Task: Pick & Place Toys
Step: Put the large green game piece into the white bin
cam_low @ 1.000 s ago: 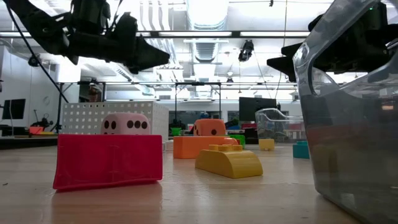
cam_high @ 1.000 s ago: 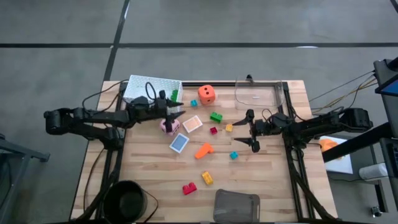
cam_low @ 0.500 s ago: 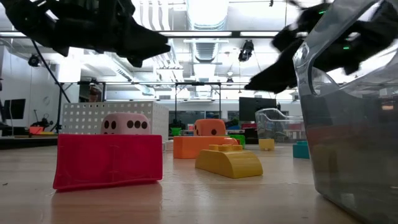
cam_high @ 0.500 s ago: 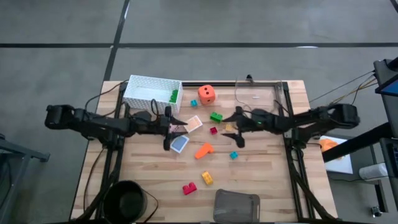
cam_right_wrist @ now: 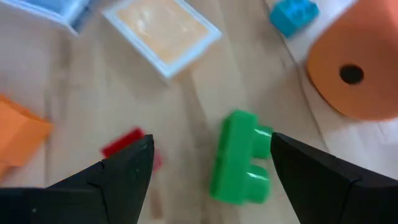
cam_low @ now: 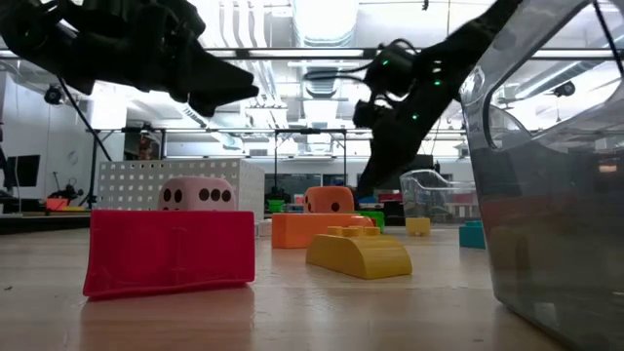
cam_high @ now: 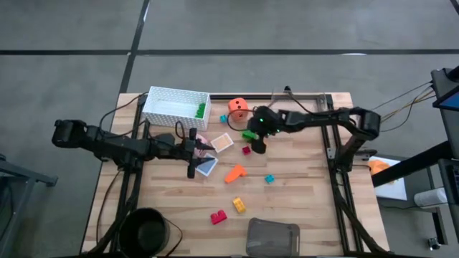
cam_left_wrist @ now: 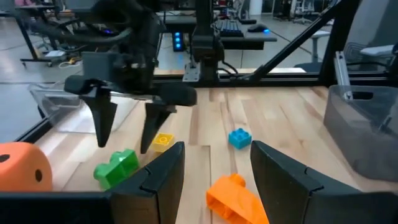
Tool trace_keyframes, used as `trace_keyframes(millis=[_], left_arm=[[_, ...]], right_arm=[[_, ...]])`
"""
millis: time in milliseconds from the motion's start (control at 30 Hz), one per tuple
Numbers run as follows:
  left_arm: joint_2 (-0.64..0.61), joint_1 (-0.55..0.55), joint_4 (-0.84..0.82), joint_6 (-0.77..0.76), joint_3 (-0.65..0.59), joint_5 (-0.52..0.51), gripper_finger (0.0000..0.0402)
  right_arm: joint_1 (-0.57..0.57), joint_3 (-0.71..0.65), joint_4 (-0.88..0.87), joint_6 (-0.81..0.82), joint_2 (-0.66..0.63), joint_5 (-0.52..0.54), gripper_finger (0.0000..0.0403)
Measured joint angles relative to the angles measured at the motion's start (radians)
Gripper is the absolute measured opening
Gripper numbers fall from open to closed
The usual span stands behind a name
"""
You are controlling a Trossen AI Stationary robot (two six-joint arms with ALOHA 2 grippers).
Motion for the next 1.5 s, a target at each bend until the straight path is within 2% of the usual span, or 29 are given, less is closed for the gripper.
trace_keyframes(millis=[233, 467, 667, 833, 1167, 1500], left_arm=[[0.000, 0.000, 0.000, 0.003, -0.002, -0.004, 0.0185], [0.000, 0.001, -0.001, 0.003, -0.002, -0.004, 0.0185], [0.001, 0.001, -0.001, 0.003, -0.002, -0.018, 0.0185], [0.001, 0.001, -0.002, 0.003, -0.002, -0.023, 0.0185], [0.001, 0.001, -0.008, 0.003, -0.002, -0.031, 0.0185], [0.001, 0.001, -0.010, 0.003, -0.002, -0.039, 0.0185]], right_arm=[[-0.048, 0.091, -0.134, -0.034, 0.102, 0.003, 0.0320], [-0.055, 0.103, -0.144, -0.037, 0.165, 0.006, 0.0320], [-0.054, 0.104, -0.142, -0.038, 0.159, 0.046, 0.0313], [-0.052, 0.104, -0.142, -0.036, 0.148, 0.051, 0.0247], [-0.044, 0.095, -0.164, -0.034, 0.144, 0.044, 0.0034], [-0.006, 0.098, -0.145, -0.034, 0.135, 0.043, 0.0021]])
